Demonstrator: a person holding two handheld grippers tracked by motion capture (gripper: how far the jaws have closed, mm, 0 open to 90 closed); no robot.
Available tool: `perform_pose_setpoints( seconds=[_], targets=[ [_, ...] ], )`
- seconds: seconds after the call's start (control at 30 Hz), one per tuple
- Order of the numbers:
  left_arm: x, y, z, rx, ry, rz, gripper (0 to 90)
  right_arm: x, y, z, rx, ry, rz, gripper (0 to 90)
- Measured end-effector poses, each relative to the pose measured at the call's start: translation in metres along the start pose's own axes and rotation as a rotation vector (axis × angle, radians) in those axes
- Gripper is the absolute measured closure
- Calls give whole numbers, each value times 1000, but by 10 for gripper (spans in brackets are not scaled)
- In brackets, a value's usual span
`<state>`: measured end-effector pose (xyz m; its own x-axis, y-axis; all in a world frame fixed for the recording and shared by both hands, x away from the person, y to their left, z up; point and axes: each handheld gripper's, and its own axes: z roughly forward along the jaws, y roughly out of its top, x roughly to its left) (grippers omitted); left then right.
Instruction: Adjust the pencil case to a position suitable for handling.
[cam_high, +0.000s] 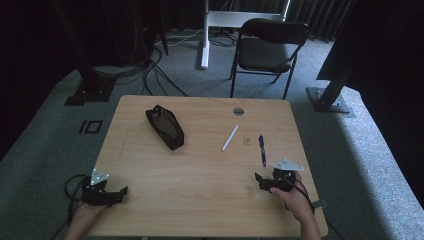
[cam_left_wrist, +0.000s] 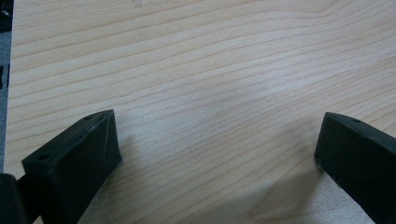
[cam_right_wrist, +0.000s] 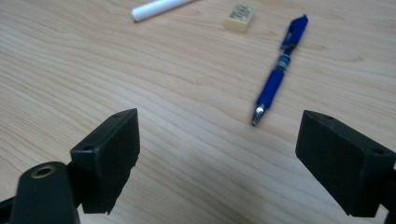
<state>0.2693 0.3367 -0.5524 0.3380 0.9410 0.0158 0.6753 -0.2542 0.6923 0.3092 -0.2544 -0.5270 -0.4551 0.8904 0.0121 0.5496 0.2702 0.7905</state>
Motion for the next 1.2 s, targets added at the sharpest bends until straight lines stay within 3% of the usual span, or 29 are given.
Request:
perform_pose_setpoints(
  seconds=[1.2],
  targets=[
    [0, 0, 0, 0, -1, 0, 2, 51, 35, 37, -37, 112, -60, 149]
  ],
)
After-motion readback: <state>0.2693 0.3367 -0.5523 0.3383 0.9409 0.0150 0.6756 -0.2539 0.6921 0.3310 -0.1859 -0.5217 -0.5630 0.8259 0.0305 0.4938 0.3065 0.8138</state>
